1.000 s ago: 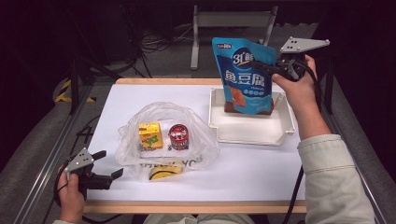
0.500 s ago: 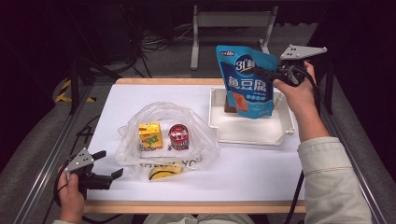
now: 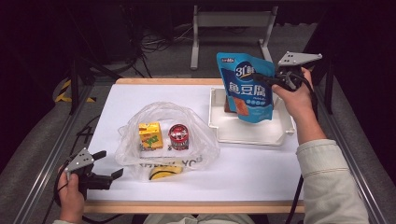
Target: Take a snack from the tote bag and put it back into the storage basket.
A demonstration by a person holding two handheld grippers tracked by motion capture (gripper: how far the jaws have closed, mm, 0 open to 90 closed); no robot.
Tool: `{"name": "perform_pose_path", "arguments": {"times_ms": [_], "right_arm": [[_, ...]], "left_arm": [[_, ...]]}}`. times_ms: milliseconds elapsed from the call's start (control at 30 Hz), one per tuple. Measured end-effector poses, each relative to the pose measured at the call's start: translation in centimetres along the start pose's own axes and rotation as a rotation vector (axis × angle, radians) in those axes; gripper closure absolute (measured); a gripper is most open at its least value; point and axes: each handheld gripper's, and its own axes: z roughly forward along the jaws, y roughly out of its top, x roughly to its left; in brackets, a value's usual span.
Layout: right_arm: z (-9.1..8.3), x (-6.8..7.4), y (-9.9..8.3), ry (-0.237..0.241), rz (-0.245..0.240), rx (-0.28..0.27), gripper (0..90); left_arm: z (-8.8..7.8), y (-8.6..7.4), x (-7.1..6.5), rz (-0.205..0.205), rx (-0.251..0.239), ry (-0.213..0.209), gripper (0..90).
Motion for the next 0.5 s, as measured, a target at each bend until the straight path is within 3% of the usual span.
{"name": "perform_pose_path", "arguments": {"times_ms": [500], "right_arm": [[1.2,-0.3,-1.8,0.010,0.022,0.023,89.7]], "left_arm": [[0.0,0.0,0.0,-0.001,0.000,0.002,1.5]]}}
